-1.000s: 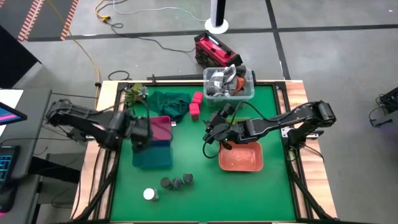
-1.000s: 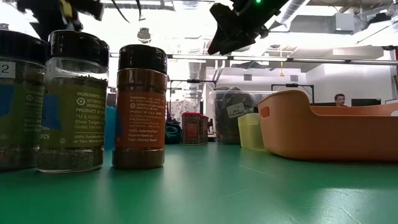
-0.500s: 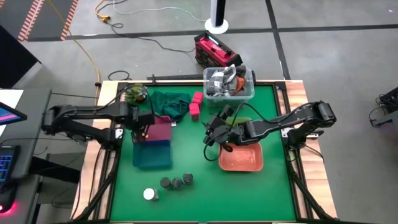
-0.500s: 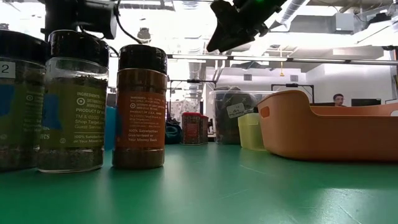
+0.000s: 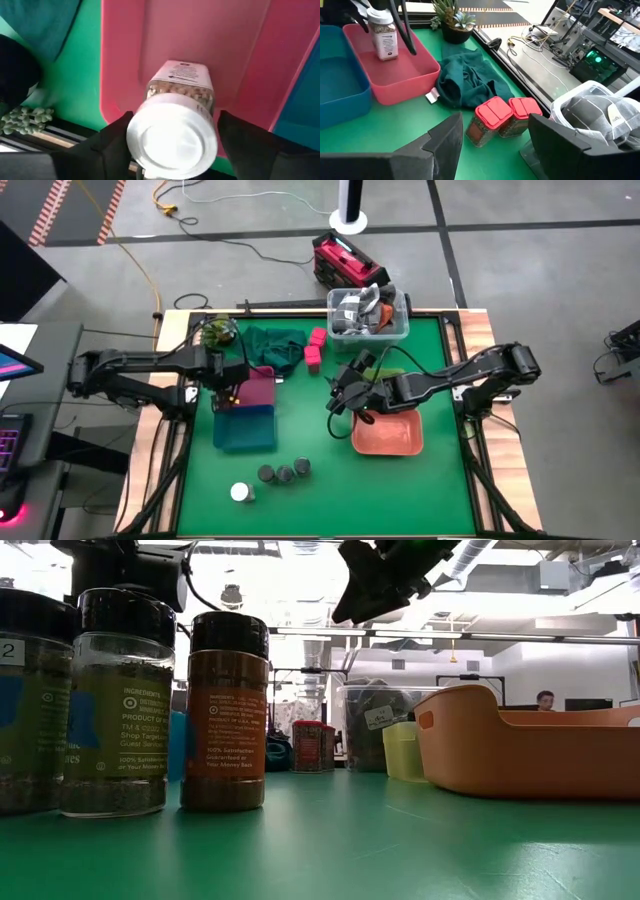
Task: Sort spices by type
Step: Put the white spice bottle into the red bin
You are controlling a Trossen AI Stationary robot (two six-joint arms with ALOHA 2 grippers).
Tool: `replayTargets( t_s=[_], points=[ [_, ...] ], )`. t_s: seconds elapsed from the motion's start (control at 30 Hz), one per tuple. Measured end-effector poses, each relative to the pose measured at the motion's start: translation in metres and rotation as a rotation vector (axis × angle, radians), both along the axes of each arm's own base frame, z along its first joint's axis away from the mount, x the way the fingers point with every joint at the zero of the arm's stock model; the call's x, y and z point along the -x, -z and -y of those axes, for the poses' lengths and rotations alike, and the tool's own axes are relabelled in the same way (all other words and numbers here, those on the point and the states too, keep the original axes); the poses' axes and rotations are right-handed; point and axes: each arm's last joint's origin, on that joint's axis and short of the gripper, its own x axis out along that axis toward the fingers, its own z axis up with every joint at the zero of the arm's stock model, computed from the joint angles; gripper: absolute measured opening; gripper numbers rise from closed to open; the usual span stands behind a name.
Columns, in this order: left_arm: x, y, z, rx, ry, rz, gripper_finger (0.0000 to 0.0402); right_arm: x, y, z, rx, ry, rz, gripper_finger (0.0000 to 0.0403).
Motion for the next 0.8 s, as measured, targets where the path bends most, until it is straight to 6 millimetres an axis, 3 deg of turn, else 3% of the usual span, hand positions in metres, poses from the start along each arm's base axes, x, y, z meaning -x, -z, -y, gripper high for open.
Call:
replayTargets(
  t_s=[0.2,0.47,0.6,0.8],
  points=[
    [0.002,-0.012,0.000,-0.012,0.006,-0.022,0.0298,0.000,0.000,-0.002,0.000,-0.005,0.001,0.0256],
    [0.006,-0.070,0.006,-0.084,0.044,0.228,0.0293,0.000,0.000,-0.001,0.000,-0.003,-0.001,0.0256],
    [0.011,-0.092,0.031,-0.007,0.136,0.384,0.0293,0.000,0.000,-0.001,0.001,-0.004,-0.003,0.0256],
    [0.007,-0.095,0.096,0.175,0.270,0.519,0.0293,0.002,0.002,-0.001,0.003,-0.001,-0.028,0.0256]
  ],
)
